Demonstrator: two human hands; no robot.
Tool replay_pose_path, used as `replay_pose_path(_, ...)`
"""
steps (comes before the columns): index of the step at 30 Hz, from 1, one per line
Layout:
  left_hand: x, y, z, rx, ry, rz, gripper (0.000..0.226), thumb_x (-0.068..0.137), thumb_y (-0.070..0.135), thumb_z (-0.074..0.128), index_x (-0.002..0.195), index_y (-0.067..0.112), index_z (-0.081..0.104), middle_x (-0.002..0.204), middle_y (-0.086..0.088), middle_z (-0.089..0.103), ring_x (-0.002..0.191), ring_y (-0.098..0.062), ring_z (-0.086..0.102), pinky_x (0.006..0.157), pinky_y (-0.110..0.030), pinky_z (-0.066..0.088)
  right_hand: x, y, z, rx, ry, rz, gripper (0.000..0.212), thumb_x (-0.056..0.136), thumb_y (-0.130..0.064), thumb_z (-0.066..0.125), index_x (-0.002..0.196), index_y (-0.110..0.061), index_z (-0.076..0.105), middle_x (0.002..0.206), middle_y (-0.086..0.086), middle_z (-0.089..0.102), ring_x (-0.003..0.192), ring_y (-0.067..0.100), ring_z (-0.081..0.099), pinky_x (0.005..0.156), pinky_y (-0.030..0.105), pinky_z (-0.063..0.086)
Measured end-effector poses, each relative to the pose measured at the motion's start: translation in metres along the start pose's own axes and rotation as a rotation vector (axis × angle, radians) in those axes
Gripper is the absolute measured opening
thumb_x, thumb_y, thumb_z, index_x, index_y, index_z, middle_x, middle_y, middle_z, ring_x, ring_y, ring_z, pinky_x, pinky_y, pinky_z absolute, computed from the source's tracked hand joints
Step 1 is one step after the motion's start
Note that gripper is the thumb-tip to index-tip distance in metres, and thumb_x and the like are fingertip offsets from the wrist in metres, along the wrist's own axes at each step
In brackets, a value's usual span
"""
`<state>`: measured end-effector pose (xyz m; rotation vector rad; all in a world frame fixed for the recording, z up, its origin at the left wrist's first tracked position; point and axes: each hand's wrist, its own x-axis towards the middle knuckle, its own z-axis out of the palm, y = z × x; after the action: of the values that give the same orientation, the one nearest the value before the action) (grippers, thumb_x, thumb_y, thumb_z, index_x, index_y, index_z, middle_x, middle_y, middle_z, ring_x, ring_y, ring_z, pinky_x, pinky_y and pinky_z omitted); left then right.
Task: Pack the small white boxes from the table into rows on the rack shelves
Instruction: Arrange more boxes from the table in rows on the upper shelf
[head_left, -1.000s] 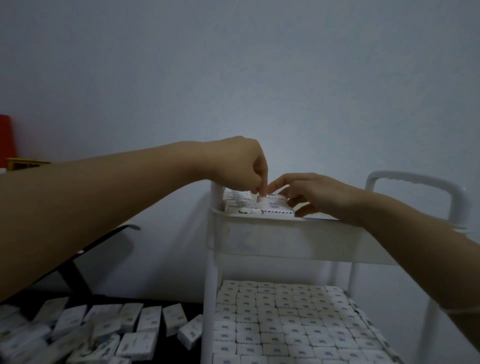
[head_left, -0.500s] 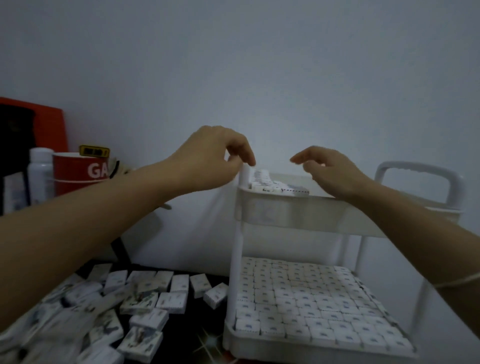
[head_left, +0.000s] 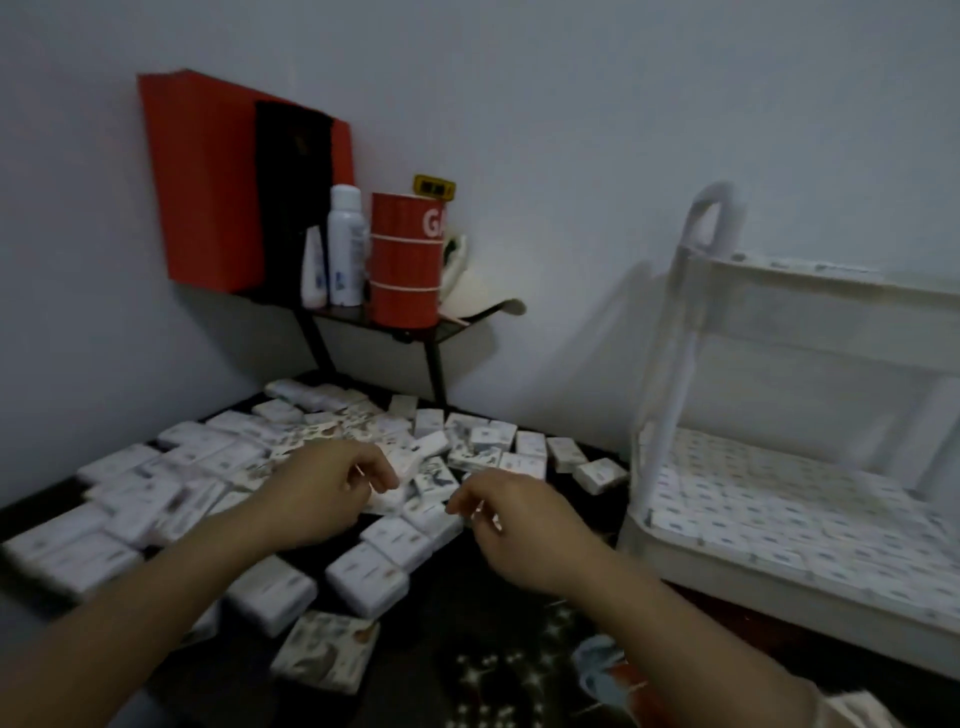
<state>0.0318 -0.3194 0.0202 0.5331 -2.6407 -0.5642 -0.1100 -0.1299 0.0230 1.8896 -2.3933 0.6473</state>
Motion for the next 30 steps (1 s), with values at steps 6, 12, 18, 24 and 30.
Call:
replay_pose_path(6,-0.030,-0.022,0.036,0.183,-0.010,0.060,0.033,0.093,0.017,0.049,0.119,0.029,0.065,0.119,0.012,0.062,0.109,-0.006,0.052,0.093,-0.022,0.042,0.022,0.002,0.074,-0.389,-0.203,0.043,0.072,0.092,-0.019,0.049,0.154,-0.016,0.014,0.160,0.007,0.016,0.148,0.027,0.005,0.120,0.045,0.005)
replay_pose_path(12,-0.039,-0.015,0.073,0.349,-0.005,0.021,0.050,0.097,0.053,0.035,0.138,0.028,0.049,0.140,0.011,0.048,0.132,-0.011,0.032,0.110,-0.030,0.021,-0.001,0.010,0.085,-0.540,-0.191,0.017,0.071,0.093,-0.028,0.044,0.155,-0.015,0.012,0.162,0.005,0.010,0.149,0.024,-0.006,0.118,0.047,-0.015)
replay_pose_path(18,-0.036,0.000,0.086,0.235,-0.089,0.111,0.036,0.093,0.054,0.047,0.120,0.037,0.062,0.146,0.012,0.041,0.138,-0.012,0.026,0.110,-0.031,0.015,-0.045,0.024,0.059,-0.429,0.020,0.046,0.027,0.093,-0.037,0.044,0.112,-0.025,0.059,0.114,-0.006,0.055,0.105,0.015,0.049,0.093,0.027,0.036)
replay_pose_path(24,-0.025,0.032,0.090,0.164,-0.186,0.248,0.043,0.089,0.046,0.060,0.128,0.035,0.049,0.126,0.013,0.055,0.115,-0.009,0.050,0.101,-0.031,0.036,-0.066,0.049,0.041,-0.152,-0.084,0.475,0.054,0.090,-0.057,0.051,0.134,-0.027,0.045,0.128,-0.004,0.050,0.109,0.011,0.054,0.085,0.025,0.045)
replay_pose_path(30,-0.001,0.039,0.079,0.311,-0.531,0.287,0.074,0.084,0.053,0.065,0.148,0.040,0.029,0.147,0.011,0.040,0.131,-0.012,0.040,0.104,-0.033,0.037,-0.064,0.055,0.031,0.034,-0.299,0.470,0.057,0.091,-0.046,0.058,0.141,-0.025,0.039,0.133,-0.002,0.046,0.115,0.012,0.051,0.095,0.027,0.044)
